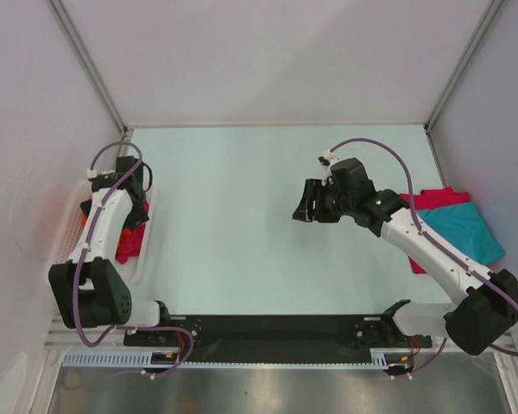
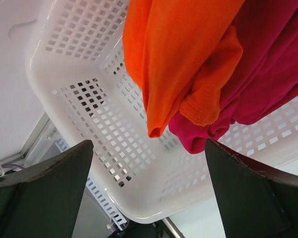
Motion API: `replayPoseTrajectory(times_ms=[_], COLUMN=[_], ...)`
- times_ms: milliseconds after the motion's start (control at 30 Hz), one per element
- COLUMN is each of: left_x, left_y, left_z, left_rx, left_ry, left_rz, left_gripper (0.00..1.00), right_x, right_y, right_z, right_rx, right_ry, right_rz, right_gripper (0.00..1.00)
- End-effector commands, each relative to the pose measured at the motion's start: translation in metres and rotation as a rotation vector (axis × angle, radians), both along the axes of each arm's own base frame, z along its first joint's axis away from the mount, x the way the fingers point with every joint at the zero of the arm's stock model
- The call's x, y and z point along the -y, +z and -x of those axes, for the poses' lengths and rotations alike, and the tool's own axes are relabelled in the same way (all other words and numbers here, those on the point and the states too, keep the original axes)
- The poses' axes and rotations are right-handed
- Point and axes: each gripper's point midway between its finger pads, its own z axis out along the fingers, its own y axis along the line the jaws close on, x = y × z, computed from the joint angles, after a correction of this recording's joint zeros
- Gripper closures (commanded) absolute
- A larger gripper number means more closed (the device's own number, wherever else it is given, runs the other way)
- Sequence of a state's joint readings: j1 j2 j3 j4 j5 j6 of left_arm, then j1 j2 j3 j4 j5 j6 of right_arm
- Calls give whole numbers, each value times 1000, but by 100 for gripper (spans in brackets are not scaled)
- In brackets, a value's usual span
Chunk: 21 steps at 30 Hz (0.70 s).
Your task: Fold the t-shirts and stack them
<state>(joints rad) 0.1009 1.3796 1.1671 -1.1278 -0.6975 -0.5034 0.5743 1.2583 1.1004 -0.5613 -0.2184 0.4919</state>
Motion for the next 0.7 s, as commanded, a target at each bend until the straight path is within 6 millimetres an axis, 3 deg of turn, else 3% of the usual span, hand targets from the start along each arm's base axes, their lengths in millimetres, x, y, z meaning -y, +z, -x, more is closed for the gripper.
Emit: replayPoseTrajectory(times_ms=[0, 133, 300, 667], left_x=[-4, -12, -11, -37], left_y=[-3, -7, -16, -30], left_z=[-5, -5, -20, -42], left_rx=[36, 42, 88, 49], left_ry=[-2, 26, 24, 72], left_rz=[13, 31, 111, 108], left_gripper=[0, 0, 0, 0], right_x=[-4, -3, -4, 1], right_y=[18, 15, 15, 18], right_z=[-5, -3, -6, -13], right_rx=[53, 47, 48, 55], right_ry=[25, 28, 31, 13], right_rz=[-12, -1, -1, 12], right_gripper=[42, 42, 42, 42])
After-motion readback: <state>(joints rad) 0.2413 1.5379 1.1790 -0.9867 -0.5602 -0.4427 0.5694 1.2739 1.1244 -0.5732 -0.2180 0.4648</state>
